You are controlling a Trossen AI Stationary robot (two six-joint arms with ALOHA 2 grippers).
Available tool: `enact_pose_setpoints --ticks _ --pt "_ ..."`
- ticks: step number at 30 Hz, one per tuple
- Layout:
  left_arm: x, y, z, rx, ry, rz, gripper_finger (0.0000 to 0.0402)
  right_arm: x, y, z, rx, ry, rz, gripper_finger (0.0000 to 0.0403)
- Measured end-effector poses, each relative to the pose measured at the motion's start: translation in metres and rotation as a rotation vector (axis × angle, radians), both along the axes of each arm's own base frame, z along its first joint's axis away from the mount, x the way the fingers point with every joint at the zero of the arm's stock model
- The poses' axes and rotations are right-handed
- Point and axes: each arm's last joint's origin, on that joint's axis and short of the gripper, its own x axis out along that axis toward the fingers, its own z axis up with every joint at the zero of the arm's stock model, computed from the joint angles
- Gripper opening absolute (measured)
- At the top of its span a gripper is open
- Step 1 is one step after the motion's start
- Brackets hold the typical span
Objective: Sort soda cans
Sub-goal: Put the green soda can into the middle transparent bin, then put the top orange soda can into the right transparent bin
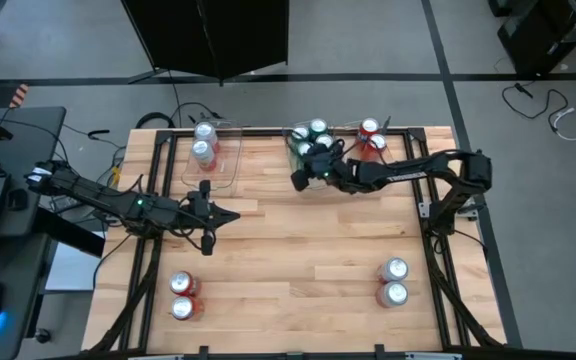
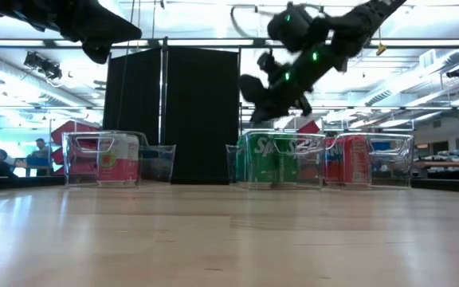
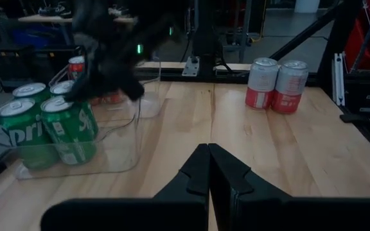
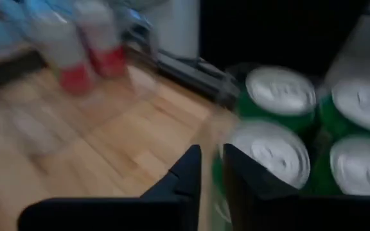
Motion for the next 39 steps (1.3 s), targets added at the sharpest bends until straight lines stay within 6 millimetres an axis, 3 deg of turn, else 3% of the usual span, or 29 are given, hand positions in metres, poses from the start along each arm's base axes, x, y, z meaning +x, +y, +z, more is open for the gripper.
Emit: enact_pose_setpoints --ticks 4,9,16,21,28,35,39 --pt "0.000 0.000 0.000 0.000 0.004 0.000 0.0005 -0.003 0.017 0.031 0.010 -0.013 0.121 0.0086" --pt "0.000 -0.001 -0.002 -0.026 0.015 -0.011 0.0005 -0.020 0.053 0.061 0.089 0.080 0.262 0.0131" --pt "0.002 -0.003 -0.007 -0.031 0.067 -0.077 0.0005 -0.042 0.114 0.069 0.159 0.180 0.412 0.0177" --pt "0.001 -0.006 0.009 -0.140 0.215 -0.118 0.0005 -0.044 0.147 0.067 0.142 0.188 0.495 0.0198" --pt "-0.001 -0.018 0.036 -0.281 0.586 -0.109 0.0005 -0.042 0.168 0.059 0.108 0.200 0.520 0.0207" --pt "0.006 -0.042 0.059 -0.450 0.882 -0.101 0.0005 -0.036 0.175 0.051 0.097 0.212 0.538 0.0207" --pt "0.008 -0.053 0.062 -0.573 1.010 -0.035 0.0005 -0.034 0.176 0.045 0.092 0.240 0.540 0.0206"
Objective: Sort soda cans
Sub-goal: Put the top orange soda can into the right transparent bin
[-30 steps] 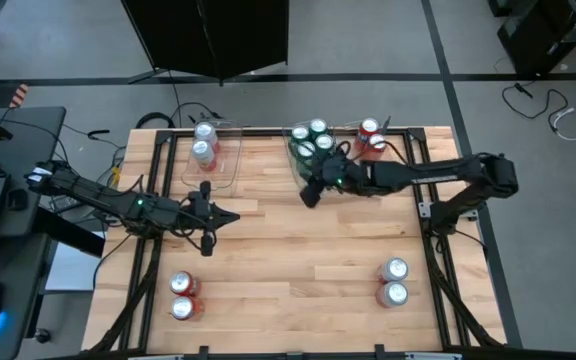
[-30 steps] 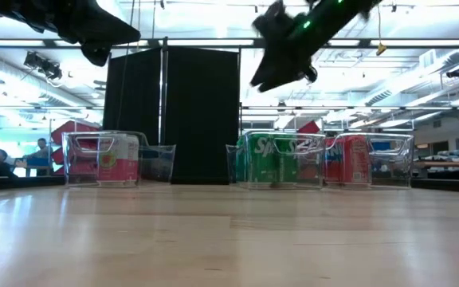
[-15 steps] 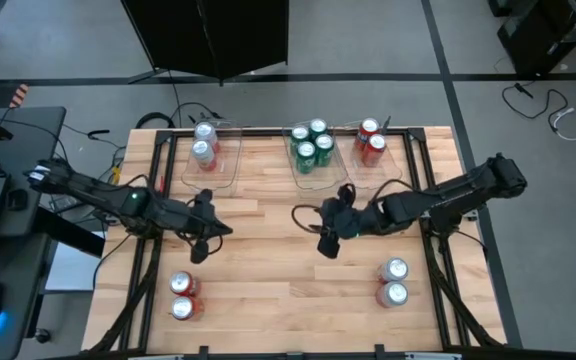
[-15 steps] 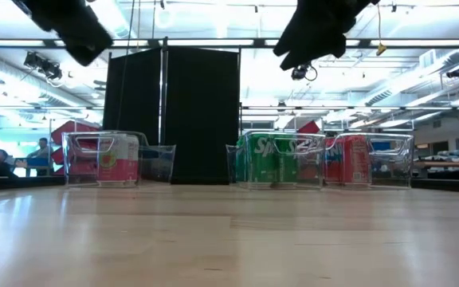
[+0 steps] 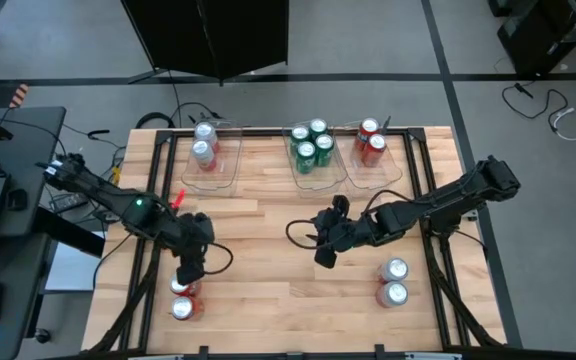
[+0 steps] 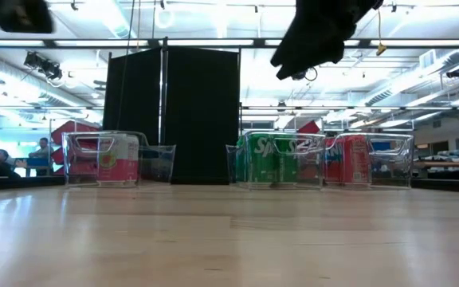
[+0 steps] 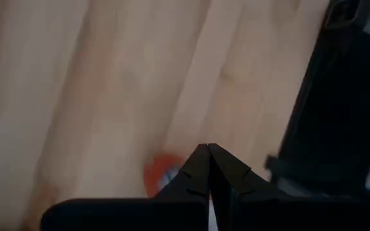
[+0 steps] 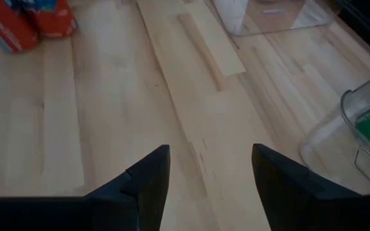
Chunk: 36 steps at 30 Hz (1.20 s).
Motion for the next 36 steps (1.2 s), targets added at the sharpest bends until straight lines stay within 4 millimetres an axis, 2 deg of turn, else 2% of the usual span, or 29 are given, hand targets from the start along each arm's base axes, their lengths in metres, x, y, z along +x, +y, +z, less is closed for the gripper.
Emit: enact_pose_setpoints --ticks 5,13,21,24,28,36 --pt "-0.008 -0.008 -0.004 -0.037 0.134 0.121 0.0005 0.004 0.001 -0.006 -0.012 0.019 0.016 0.0207" --pt "-0.015 -0.017 -0.005 -0.092 0.196 0.254 0.0005 0.005 0.003 -0.009 -0.023 0.036 0.051 0.0208" --pt "-0.015 -0.030 -0.002 -0.176 0.176 0.230 0.0006 0.006 0.003 -0.009 -0.039 0.035 0.071 0.0209" --pt "-0.012 -0.033 -0.004 -0.185 0.181 0.271 0.0009 0.006 0.003 -0.008 -0.042 0.031 0.074 0.0209" --pt "-0.009 -0.041 -0.012 -0.167 0.247 0.277 0.0048 0.006 0.003 -0.008 -0.050 0.034 0.081 0.0209" --pt "0.001 -0.061 -0.036 -0.151 0.421 0.258 0.0179 0.006 0.003 -0.008 -0.055 0.035 0.087 0.0209"
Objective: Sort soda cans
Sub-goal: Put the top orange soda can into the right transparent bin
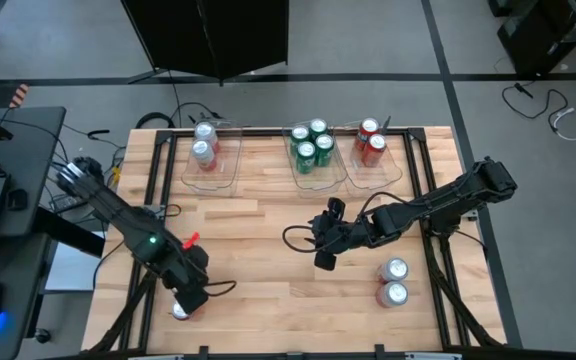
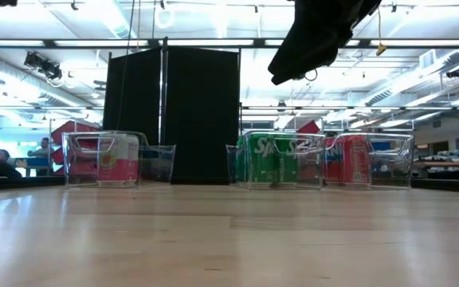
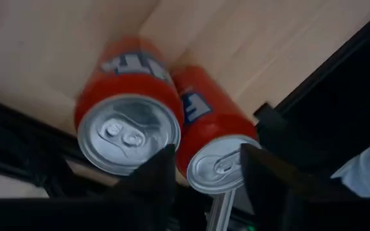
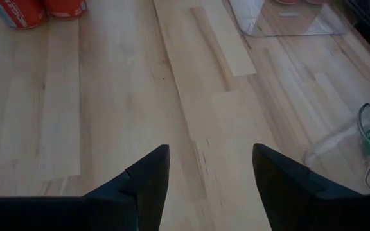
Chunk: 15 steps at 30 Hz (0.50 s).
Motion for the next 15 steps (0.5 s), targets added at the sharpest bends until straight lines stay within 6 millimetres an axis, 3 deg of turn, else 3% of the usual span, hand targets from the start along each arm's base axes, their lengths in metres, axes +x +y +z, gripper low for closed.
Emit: enact_pose_setpoints --ticks 7,15 --pt "0.0038 -0.0060 -0.0087 -0.034 0.078 -0.040 0.0268 0.0000 0.0000 0.0000 0.000 0.000 0.000 0.0209" --pt "-0.0046 -0.0024 -0.0103 0.043 0.131 -0.054 0.0319 0.0000 0.0000 0.0000 0.000 0.000 0.000 0.0209"
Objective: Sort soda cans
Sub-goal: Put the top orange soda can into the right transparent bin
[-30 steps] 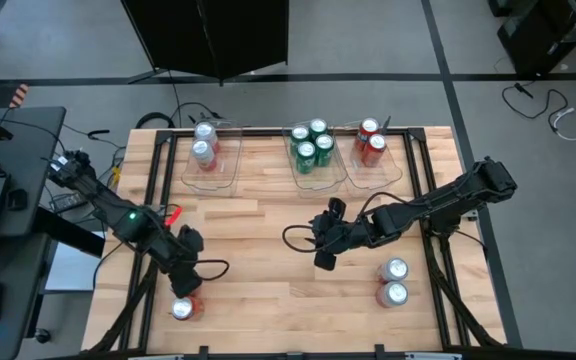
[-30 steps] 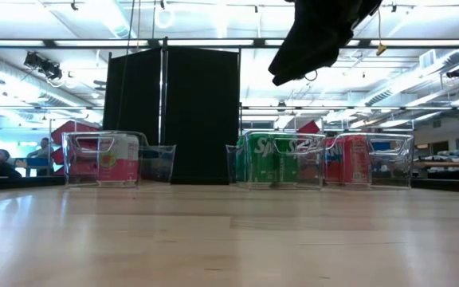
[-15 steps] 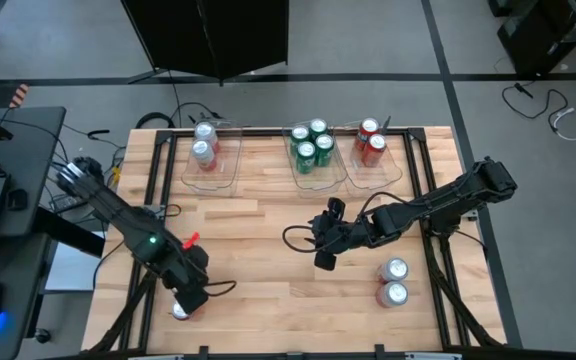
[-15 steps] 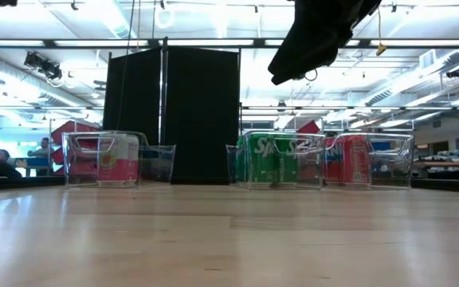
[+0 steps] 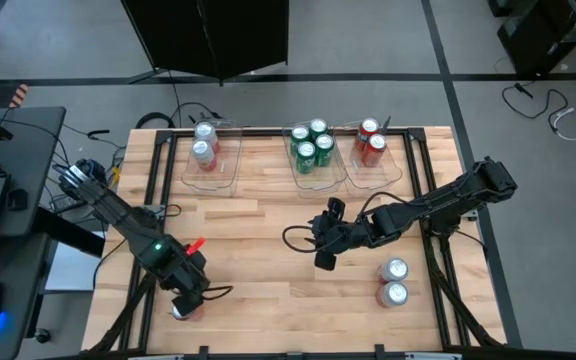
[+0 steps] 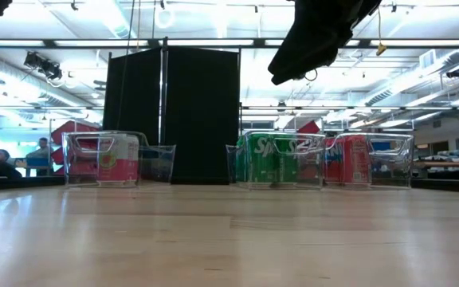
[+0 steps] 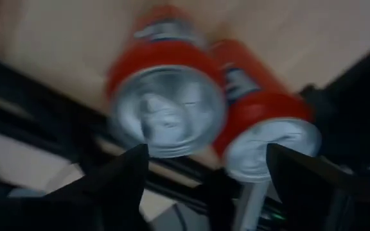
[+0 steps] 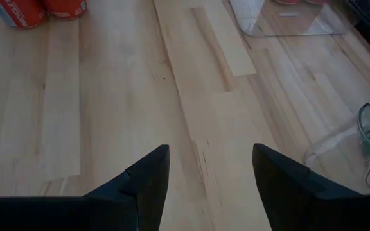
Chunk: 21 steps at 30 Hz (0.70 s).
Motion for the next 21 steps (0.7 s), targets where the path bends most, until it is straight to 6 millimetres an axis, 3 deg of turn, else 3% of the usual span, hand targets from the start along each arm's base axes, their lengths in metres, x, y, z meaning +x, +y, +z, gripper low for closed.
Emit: enact_pose_setpoints --ticks 6,21 --pt "-0.0040 0.0048 -0.0011 0.100 -0.006 -0.013 0.0341 0.0000 0.0000 0.0000 0.000 0.000 0.000 0.0209" --pt "-0.0011 0.0062 -0.0015 0.166 -0.089 -0.037 0.0367 0.0000 0.0008 -0.0003 0.020 0.006 0.019 0.0209"
